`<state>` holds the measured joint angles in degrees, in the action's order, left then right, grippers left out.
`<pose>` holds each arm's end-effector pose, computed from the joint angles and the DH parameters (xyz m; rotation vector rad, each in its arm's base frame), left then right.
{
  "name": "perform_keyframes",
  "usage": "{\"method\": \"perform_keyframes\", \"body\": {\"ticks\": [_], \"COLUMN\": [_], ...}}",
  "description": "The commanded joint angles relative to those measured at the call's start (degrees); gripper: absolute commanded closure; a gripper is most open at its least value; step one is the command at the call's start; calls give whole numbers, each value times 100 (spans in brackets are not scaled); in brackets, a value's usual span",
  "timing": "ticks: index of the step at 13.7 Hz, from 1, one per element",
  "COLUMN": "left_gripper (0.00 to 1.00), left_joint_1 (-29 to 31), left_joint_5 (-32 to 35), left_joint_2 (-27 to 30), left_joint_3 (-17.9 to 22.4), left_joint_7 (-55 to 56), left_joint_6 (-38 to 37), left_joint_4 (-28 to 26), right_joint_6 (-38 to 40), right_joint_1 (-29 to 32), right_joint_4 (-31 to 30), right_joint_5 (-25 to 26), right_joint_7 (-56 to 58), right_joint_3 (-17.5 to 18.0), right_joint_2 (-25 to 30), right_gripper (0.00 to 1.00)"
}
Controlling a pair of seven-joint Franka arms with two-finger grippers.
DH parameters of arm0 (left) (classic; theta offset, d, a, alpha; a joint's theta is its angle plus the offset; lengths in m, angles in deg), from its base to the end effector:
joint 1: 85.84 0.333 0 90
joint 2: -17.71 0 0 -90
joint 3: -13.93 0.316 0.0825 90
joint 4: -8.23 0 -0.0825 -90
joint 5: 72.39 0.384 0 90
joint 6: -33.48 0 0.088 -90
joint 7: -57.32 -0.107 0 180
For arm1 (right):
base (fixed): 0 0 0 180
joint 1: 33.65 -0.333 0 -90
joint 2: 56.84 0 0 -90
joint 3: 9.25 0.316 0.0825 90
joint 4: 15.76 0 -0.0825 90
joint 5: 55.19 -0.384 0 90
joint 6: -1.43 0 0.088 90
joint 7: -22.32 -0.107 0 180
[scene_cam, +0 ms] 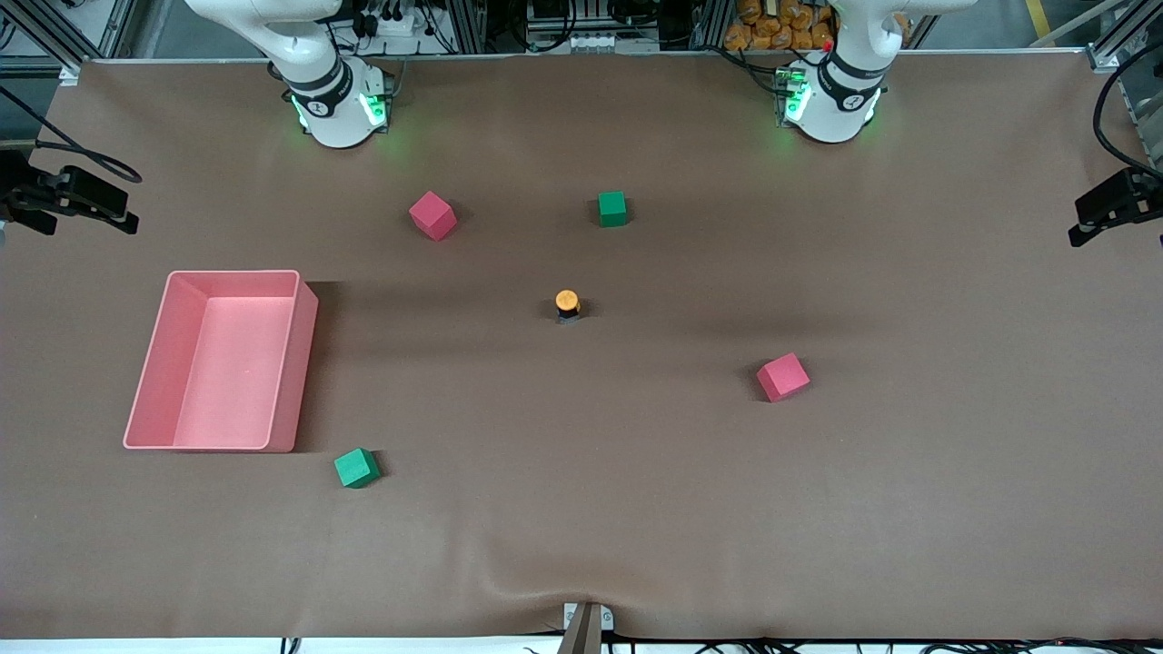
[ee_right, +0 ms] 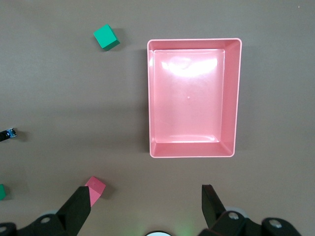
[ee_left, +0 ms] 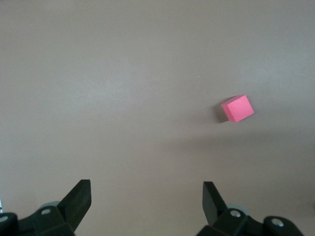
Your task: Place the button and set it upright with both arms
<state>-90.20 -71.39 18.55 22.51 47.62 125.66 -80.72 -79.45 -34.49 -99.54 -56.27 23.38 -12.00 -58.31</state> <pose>0.5527 0.0433 0.6447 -3.1125 0.1489 -0.1068 0.5458 -0.0155 0.6474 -3.1198 0.0196 0.1182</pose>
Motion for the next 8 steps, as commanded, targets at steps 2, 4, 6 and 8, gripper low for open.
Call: {"method": "perform_keyframes", "body": {"ticks": [2, 4, 6, 8], "left_gripper": [0, 0, 0, 0], "left_joint_1": [102, 94, 94, 102], "left_joint_5": [50, 58, 76, 15], "left_joint_2": [-66, -66, -84, -154], "left_joint_3": [-14, -23, -23, -23], "left_joint_7": [-163, -146, -260, -261], "left_joint_6": [-227, -227, -262, -262], "left_joint_4": [203, 212, 212, 212], "right_joint_6": [28, 28, 45, 45], "right_joint_1": [40, 40, 40, 40], "right_joint_4": [-51, -51, -51, -51], "right_joint_5": [-94, -94, -103, -103], "right_joint_7": [-89, -89, -89, -89], "right_joint_3": [3, 12, 12, 12], "right_joint_2": [59, 59, 59, 59], "right_gripper": [0, 0, 0, 0]}}
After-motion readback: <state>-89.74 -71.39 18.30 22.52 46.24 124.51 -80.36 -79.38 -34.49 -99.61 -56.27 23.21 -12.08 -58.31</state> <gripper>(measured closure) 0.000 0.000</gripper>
